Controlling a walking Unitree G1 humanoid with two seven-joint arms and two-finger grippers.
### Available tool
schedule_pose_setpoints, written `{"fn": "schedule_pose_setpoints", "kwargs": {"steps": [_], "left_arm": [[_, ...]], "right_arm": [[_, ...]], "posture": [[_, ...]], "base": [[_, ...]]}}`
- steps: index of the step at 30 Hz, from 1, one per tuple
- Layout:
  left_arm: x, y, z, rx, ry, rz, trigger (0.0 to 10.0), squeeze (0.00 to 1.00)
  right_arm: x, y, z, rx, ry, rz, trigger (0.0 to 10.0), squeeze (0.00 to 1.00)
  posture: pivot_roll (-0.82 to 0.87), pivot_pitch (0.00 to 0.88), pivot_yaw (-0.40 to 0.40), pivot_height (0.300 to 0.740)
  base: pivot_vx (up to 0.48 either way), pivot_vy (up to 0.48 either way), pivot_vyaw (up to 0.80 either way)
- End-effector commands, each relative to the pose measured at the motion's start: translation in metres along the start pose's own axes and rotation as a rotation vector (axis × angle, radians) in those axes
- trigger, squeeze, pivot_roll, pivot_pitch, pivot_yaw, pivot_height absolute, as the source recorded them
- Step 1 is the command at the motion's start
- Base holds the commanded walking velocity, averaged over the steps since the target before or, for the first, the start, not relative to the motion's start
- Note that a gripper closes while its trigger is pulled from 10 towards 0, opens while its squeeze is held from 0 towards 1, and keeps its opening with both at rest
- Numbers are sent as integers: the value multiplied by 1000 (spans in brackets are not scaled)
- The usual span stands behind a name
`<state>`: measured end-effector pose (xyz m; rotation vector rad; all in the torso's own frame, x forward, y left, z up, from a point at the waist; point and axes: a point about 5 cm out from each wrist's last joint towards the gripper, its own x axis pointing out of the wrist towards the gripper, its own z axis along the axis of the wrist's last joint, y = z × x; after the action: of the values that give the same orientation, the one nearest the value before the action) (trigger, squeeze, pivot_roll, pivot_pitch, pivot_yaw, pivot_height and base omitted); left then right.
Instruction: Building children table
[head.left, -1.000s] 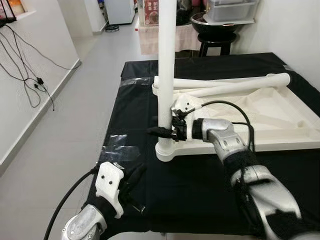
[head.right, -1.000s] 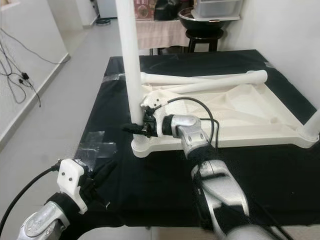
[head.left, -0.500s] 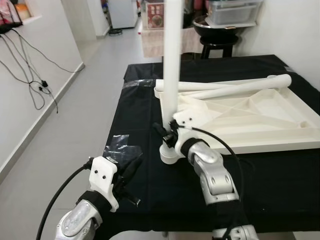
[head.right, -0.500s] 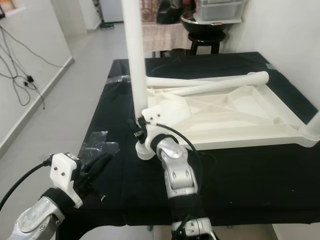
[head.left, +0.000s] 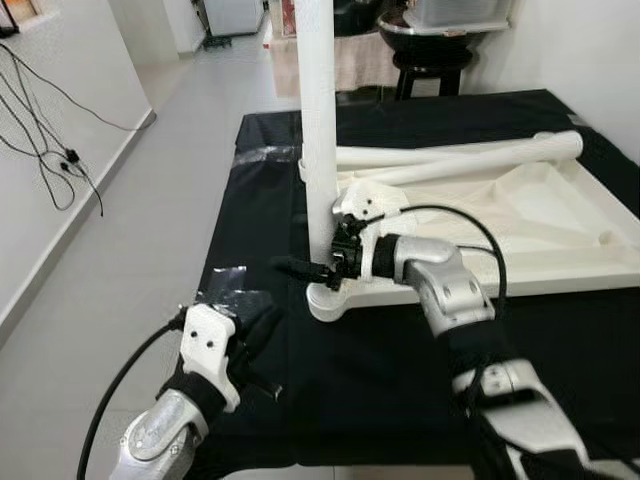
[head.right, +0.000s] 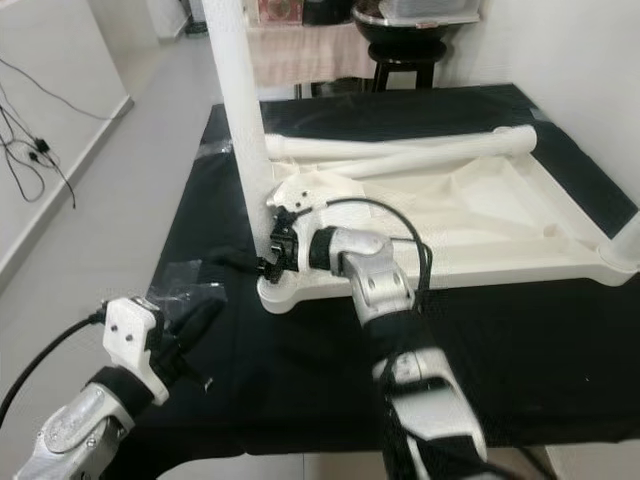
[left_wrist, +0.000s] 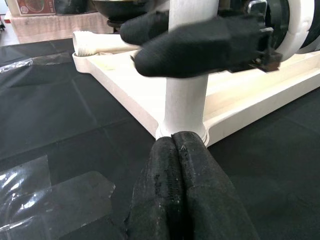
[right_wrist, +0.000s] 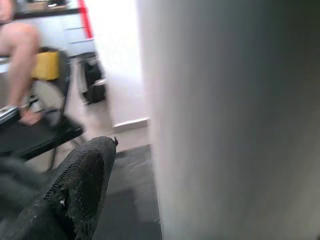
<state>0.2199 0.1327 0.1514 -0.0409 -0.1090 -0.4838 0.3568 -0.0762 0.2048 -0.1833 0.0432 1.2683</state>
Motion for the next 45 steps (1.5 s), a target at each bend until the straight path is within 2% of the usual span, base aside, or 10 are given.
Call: {"fn": "schedule_pose_setpoints", "kwargs": {"steps": [1,7,8,23,27,36,37,38,39,45], "left_arm": [[-2,1,-6,-15,21,6,10000,0],[-2,1,-6,-14,20,9,10000,0],[-2,0,-7,-14,20,10,10000,0],[-5,-3,-5,-25,15,1,10000,0],[-9,-3,-3,-29,16,-5,10000,0],[-7,-2,-6,-27,31,-27,10000,0],[-7,-2,-6,-23,29,-24,10000,0],[-6,-1,-5,-18,27,-15,10000,0],[-6,-1,-5,-14,25,-7,10000,0],[-5,0,-6,-14,24,-5,10000,0]], "right_arm": [[9,2,1,-7,0,76,10000,0],[15,-3,-4,30,18,117,10000,0],[15,-3,-6,49,21,140,0,0],[-9,-5,-31,65,41,-36,0,0],[-16,30,-60,263,66,-835,0,0],[1,31,-42,87,22,-697,0,0],[4,27,-42,87,35,-693,9412,0],[7,26,-38,103,28,-668,10000,0],[8,25,-33,112,21,-660,10000,1000],[12,20,-13,109,-16,-547,10000,1000]], "posture": [[-68,75,33,740],[-53,69,26,740],[-51,68,24,740],[-59,98,17,740],[-61,114,10,740],[-72,96,35,740],[-65,96,34,740],[-61,94,32,740],[-61,91,33,740],[-60,85,26,740]], "base": [[0,0,0],[0,0,0],[0,0,0],[0,0,0],[0,0,0],[0,0,0],[0,0,0],[0,0,0],[0,0,0],[0,0,0]]}}
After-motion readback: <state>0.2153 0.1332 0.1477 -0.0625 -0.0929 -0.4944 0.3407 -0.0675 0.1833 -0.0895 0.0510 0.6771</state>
